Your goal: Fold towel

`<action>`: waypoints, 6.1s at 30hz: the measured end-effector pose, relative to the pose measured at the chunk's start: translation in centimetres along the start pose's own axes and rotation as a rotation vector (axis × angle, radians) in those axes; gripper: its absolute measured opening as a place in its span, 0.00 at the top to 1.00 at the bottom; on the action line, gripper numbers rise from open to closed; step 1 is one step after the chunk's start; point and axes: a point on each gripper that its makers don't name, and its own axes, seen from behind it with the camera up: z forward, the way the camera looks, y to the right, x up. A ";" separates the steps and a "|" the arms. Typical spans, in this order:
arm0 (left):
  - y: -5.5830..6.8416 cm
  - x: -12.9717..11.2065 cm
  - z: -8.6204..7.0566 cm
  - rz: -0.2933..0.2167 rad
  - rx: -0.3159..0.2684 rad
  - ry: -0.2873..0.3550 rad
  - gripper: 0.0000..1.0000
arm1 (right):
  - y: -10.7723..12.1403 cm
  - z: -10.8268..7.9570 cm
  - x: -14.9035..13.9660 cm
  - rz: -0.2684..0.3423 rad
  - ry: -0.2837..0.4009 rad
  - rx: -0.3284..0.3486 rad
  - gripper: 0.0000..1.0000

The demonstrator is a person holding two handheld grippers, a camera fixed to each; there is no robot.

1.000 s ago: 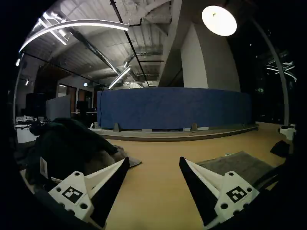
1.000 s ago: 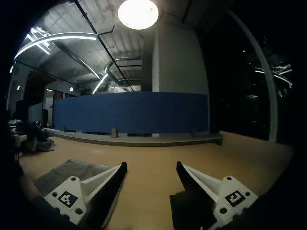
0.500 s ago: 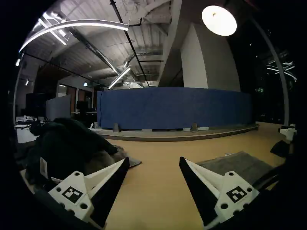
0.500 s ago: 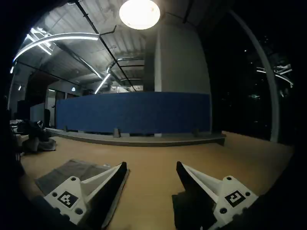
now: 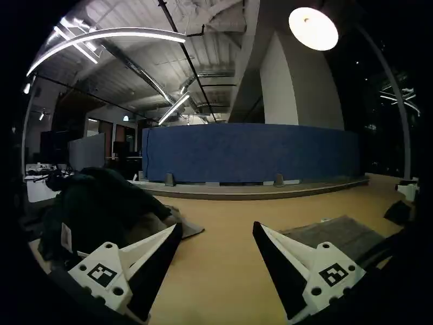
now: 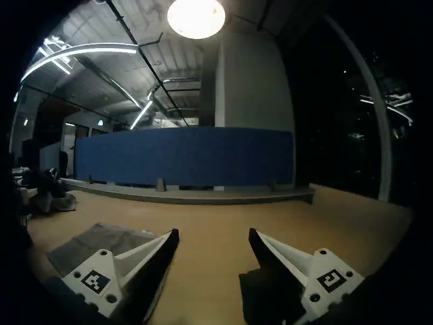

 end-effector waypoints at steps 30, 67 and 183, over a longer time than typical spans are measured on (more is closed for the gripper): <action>5.5 20.0 0.7 0.065 -0.175 -0.026 0.04 | 0.9 -1.6 21.9 -0.042 0.019 0.047 0.00; 13.3 5.7 -4.3 0.231 -0.599 -0.407 0.04 | -9.0 -4.7 9.4 -0.186 -0.400 0.496 0.00; 17.2 -13.3 -9.7 0.405 -0.724 -0.855 0.92 | -9.6 -9.0 -11.1 -0.193 -0.835 0.563 1.00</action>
